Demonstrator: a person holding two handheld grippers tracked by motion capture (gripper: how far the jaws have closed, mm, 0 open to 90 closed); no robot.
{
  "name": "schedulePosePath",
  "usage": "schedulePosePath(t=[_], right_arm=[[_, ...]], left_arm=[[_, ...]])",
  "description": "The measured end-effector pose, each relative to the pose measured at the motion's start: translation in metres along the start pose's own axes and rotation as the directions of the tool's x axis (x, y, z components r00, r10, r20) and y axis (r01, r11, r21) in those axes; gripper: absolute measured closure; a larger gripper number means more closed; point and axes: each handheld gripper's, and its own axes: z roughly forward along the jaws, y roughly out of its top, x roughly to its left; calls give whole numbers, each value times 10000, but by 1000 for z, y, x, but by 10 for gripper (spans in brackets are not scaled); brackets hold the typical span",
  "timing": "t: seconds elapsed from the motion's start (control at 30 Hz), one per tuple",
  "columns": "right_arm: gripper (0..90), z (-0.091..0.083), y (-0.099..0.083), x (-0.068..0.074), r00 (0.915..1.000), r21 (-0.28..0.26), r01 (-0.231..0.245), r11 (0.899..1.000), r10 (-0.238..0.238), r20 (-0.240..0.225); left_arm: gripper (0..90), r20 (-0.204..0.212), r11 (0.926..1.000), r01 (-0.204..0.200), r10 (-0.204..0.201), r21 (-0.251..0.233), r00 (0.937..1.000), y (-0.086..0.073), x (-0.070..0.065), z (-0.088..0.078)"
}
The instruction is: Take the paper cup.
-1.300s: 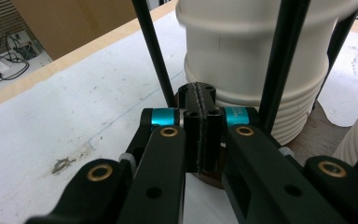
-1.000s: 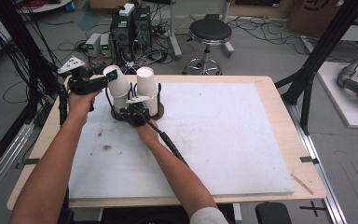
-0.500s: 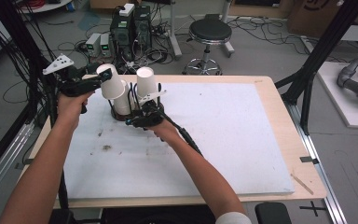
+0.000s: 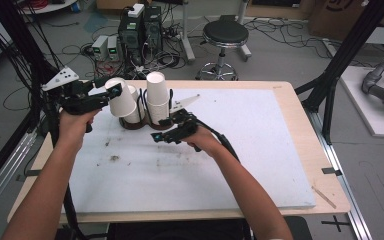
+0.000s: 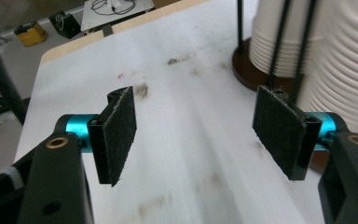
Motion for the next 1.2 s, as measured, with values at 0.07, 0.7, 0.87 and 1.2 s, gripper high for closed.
schedulePosePath(t=[0.07,0.7,0.87,1.2], right_arm=[[310,-23,-10,-1,9998,-454,112,9989,-103,190],[223,-170,-113,-10,9647,-1656,211,9860,235,2625],[223,-192,-127,-10,9535,-2214,72,9752,600,2955],[218,-204,-142,-4,9369,-2324,2,9726,810,3400]], left_arm=[[361,132,10000,24,-24,-3,9999,-4,-5,0],[361,1096,9999,-118,114,33,9939,-38,-59,12],[361,1416,9996,-217,192,159,9897,-41,-69,21],[362,2027,9997,-53,5,230,9792,-45,-81,34]])
